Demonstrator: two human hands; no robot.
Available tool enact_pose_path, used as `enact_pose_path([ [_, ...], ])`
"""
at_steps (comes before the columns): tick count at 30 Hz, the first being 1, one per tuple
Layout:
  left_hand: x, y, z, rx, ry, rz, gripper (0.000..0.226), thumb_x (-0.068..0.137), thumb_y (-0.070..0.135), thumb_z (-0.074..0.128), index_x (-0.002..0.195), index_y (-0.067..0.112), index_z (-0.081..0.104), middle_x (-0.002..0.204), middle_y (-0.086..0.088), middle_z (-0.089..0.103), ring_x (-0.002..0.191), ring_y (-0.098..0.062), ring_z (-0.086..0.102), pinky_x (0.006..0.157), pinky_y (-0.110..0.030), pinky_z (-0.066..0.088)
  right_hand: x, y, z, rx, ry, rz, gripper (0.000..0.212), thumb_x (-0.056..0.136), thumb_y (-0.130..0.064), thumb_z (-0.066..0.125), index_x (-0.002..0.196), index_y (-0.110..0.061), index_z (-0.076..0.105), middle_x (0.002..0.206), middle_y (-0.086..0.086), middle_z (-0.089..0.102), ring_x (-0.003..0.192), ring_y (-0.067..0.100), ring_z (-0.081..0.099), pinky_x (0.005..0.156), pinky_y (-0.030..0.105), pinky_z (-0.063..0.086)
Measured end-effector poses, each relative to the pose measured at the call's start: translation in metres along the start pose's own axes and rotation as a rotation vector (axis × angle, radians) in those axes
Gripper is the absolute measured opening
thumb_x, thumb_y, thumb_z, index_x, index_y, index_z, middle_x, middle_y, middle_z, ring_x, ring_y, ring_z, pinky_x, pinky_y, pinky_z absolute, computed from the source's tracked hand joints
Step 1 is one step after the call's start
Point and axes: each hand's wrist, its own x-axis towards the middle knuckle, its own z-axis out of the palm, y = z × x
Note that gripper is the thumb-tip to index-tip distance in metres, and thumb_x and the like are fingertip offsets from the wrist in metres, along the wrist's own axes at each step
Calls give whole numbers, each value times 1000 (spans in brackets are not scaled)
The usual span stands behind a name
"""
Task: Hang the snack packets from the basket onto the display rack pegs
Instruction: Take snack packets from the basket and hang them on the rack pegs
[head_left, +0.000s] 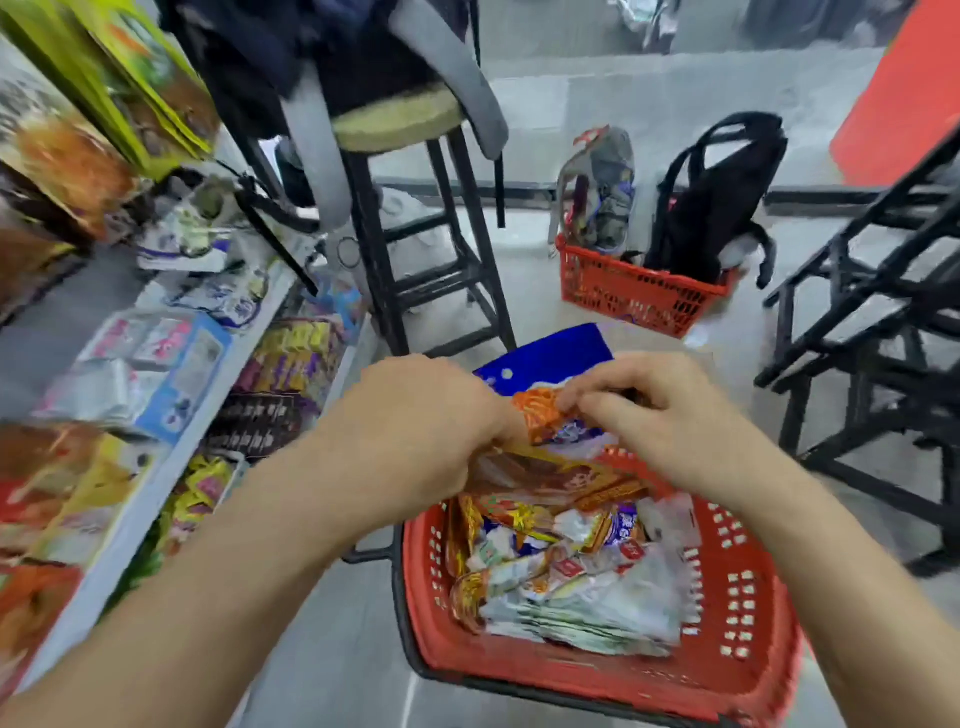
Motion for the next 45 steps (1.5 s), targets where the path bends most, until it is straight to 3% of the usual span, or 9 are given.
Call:
enact_pose_path([
  [5, -69, 20, -161, 102, 57, -180, 16, 94, 24, 50, 101, 35, 41, 66, 4, 34, 61, -20, 36, 51, -31, 28, -30, -168, -38, 1, -213, -160, 13, 80, -30, 77, 89, -39, 72, 90, -24, 66, 86, -5, 61, 75, 15, 46],
  [11, -193, 28, -274, 24, 684, -598, 29, 77, 46, 59, 99, 28, 64, 87, 7, 66, 86, -21, 61, 72, -34, 45, -62, -292, -82, 88, -101, -273, 22, 83, -25, 75, 64, -37, 70, 72, -8, 68, 73, 4, 62, 66, 24, 43],
  [20, -366, 135, -321, -829, 1279, -1298, 25, 86, 21, 70, 69, 38, 64, 66, 29, 65, 64, 12, 58, 56, -10, 44, -135, -397, -62, 255, -456, -485, 40, 76, -38, 77, 60, -7, 60, 54, -1, 46, 54, 5, 42, 56, 28, 30],
  [23, -413, 177, -331, -843, 1319, -1329, 28, 92, 22, 61, 68, 34, 69, 69, 25, 68, 65, 10, 61, 58, -9, 44, -164, -422, -39, 224, -591, -556, 26, 79, -28, 77, 59, -15, 66, 57, 2, 57, 54, 2, 46, 56, 26, 33],
  [26, -460, 211, -333, -782, 1412, -1429, 20, 86, 21, 69, 70, 30, 76, 74, 14, 72, 70, -1, 65, 62, -18, 48, -200, -449, -12, 202, -716, -651, 53, 68, -63, 73, 60, -11, 64, 60, 10, 56, 55, 3, 41, 56, 29, 29],
  [30, -514, 247, -339, -717, 1493, -1503, 19, 80, 15, 76, 69, 30, 76, 76, 13, 72, 74, -1, 66, 64, -15, 50, -252, -491, 19, 90, -851, -750, 40, 77, -30, 80, 46, -39, 56, 53, -19, 50, 55, 3, 45, 53, 18, 30],
  [32, -539, 260, -337, -660, 1436, -1530, 25, 78, 14, 77, 66, 35, 74, 75, 15, 72, 74, 0, 66, 65, -15, 49, -278, -512, 34, 149, -928, -718, 9, 71, -38, 79, 66, -41, 72, 78, -20, 65, 67, 0, 58, 59, 11, 42],
  [38, -619, 286, -316, -618, 1297, -1618, 34, 75, 13, 81, 61, 43, 71, 75, 19, 71, 75, 0, 66, 67, -12, 49, -362, -577, 77, 295, -1005, -712, 23, 60, -43, 78, 83, -47, 75, 100, -32, 65, 107, 5, 62, 79, 26, 58],
  [45, -705, 304, -296, -589, 1274, -1657, 14, 75, 17, 79, 74, 31, 77, 79, 22, 71, 80, 1, 66, 74, -15, 52, -434, -614, 136, 119, -895, -846, 17, 66, -34, 86, 69, -39, 70, 81, -17, 67, 83, 3, 61, 71, 26, 52],
])
